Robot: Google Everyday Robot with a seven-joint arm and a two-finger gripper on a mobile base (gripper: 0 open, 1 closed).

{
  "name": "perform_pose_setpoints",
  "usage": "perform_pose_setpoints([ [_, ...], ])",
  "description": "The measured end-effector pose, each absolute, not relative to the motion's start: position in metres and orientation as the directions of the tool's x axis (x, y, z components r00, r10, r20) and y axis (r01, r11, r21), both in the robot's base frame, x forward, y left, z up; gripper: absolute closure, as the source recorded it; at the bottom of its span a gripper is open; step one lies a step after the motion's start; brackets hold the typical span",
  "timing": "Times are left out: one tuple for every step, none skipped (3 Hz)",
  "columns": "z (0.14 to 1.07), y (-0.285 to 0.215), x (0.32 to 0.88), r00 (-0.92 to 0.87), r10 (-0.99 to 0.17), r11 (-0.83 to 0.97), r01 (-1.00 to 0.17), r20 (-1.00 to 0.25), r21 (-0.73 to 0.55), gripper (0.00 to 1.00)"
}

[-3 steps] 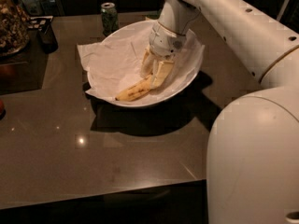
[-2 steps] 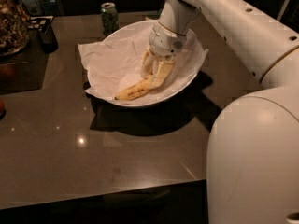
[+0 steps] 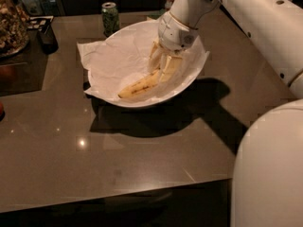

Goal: Pick banana from white bowl

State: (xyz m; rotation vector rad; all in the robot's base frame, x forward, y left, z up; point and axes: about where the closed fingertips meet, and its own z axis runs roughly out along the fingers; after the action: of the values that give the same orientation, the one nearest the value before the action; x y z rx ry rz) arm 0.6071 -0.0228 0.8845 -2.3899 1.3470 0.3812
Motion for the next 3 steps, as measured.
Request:
perform_pose_setpoints([
  [0.932, -0.023, 0.594, 0.565, -0.729, -0.469, -0.824, -0.386, -0.318, 1.0],
  [0.979, -0.017, 0.578, 0.645, -0.654, -0.496, -0.76, -0.394, -0.42, 1.0],
  [1.01, -0.021, 0.547, 0.677, -0.584, -0.477, -0.732, -0.447, -0.486, 1.0],
])
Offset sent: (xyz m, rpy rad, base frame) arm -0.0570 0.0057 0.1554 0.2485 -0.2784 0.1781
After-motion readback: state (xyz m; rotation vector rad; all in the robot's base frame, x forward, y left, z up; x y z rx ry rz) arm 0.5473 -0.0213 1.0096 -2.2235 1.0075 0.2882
